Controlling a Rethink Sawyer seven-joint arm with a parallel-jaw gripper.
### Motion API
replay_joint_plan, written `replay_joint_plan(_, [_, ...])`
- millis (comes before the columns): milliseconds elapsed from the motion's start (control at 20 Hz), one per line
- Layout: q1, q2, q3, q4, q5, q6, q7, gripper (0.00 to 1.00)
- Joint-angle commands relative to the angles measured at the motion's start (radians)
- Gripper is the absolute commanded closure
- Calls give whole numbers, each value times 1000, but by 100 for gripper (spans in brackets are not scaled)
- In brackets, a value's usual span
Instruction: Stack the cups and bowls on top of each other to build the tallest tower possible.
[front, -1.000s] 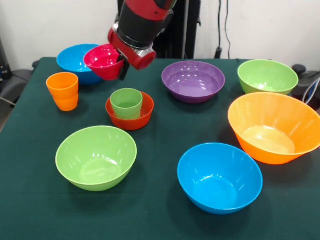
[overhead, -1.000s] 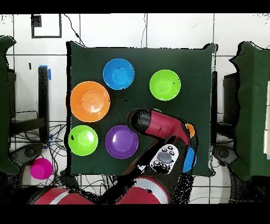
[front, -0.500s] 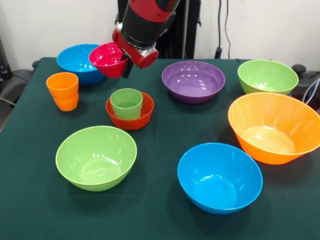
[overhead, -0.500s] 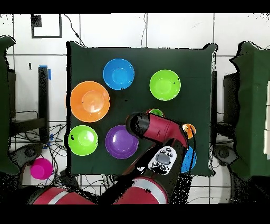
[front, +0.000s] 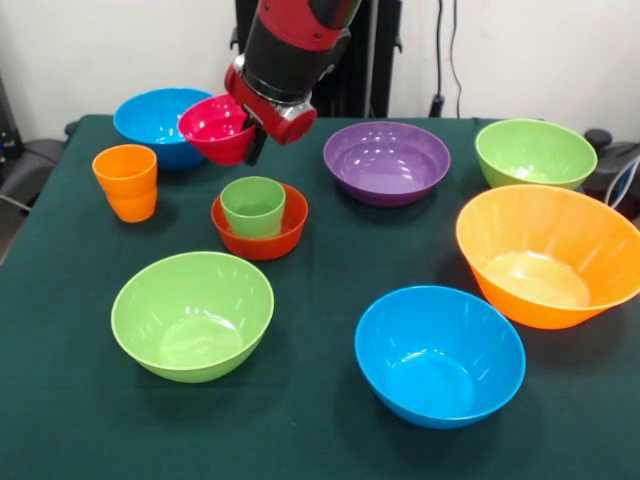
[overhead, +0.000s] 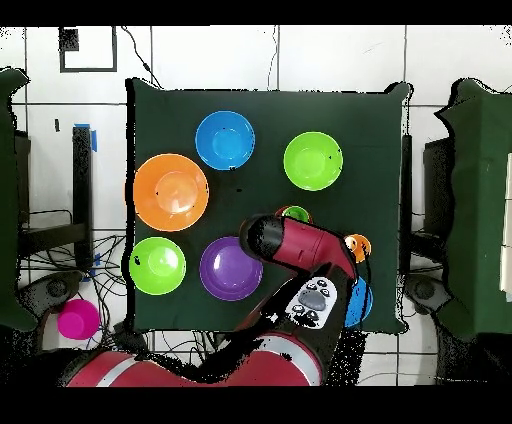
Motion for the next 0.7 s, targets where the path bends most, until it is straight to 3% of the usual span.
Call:
replay_joint_plan(50, [-37,50,187,-8,7,-113,89,100])
replay_joint_plan(450, [-33,73,184,-60,25,-74,105,100])
replay_joint_plan(700, [-16,81,195,-32,76,-63,171,100])
